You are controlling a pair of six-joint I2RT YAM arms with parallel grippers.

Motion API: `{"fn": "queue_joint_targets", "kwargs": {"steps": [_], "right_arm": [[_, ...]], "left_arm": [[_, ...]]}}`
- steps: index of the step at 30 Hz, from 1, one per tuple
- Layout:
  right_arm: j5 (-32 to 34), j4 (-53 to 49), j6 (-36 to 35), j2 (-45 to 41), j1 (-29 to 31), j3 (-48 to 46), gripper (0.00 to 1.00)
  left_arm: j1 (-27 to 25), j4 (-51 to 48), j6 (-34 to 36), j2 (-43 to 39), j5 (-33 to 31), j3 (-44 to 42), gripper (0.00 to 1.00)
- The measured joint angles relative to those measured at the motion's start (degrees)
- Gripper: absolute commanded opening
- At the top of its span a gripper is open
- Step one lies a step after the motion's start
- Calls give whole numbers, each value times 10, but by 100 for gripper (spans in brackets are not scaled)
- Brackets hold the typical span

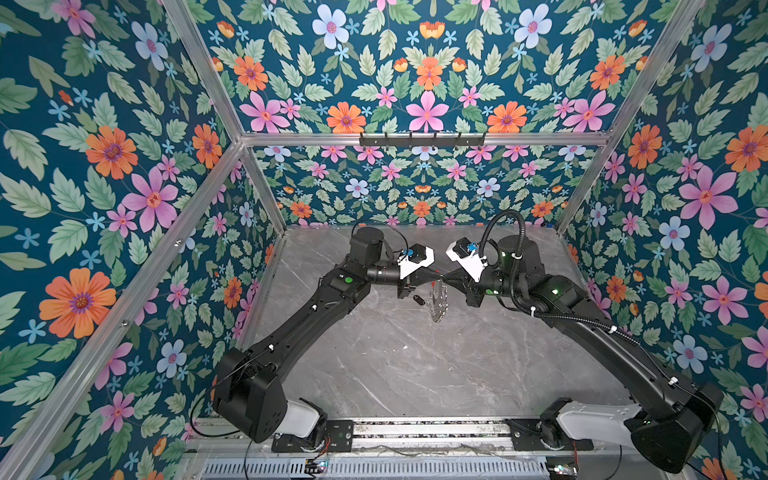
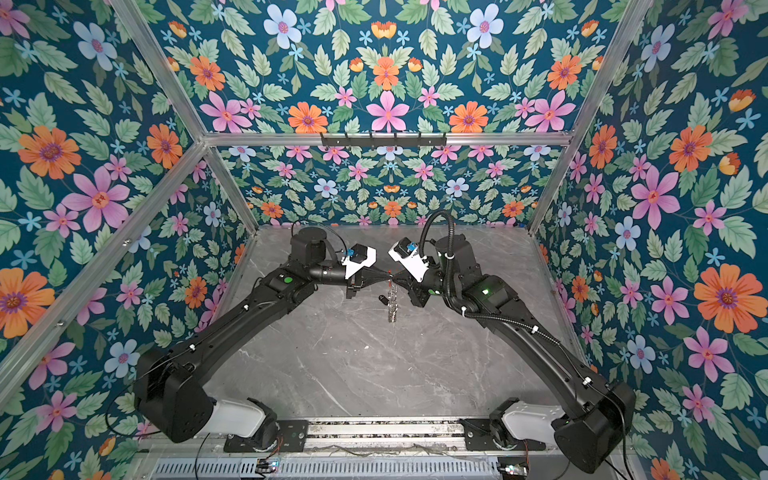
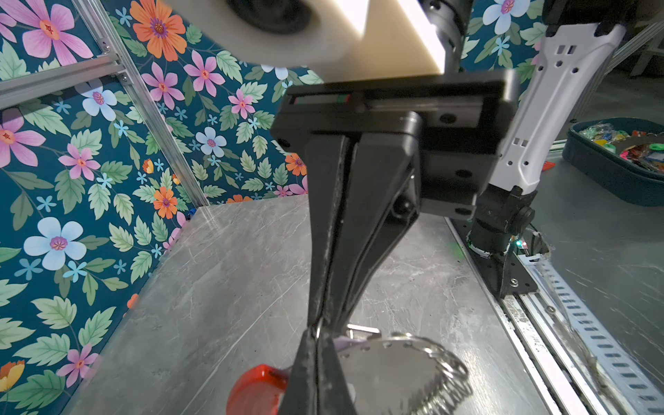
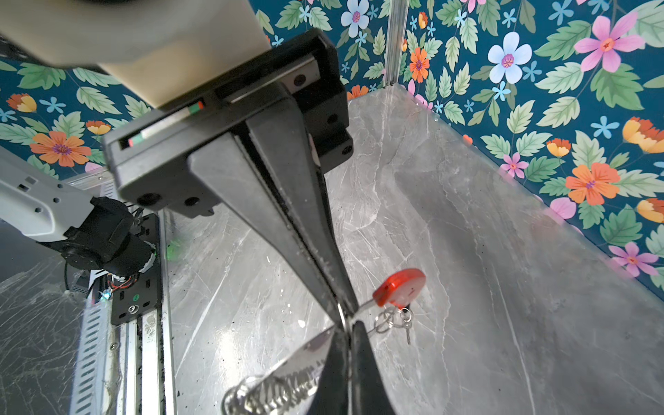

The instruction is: Put the keys on the keyring

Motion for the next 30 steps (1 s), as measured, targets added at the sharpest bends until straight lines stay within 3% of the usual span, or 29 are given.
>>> {"fn": "queue_joint_targets", "kwargs": {"steps": [4,10,14,20,30], "right_arm": [[-9,0,24,0,-14,0,11],[-125,58,154,-11,-110,-14,34],[-196,111,214,-21,-116,-43,38],[-248,163,263,-17,-120,-61,42],[-292,251,335,0,-125,-72,41]], "left_arm": [[0,34,-24,-5,0,-19,0],[5,178,-130,-15,-3,-91,0],[3,300,-238,-15,-3,-135,0],[4,448,-363,-15,-21,-170,0],[5,613,-484,-15,-30,-189,0]]}}
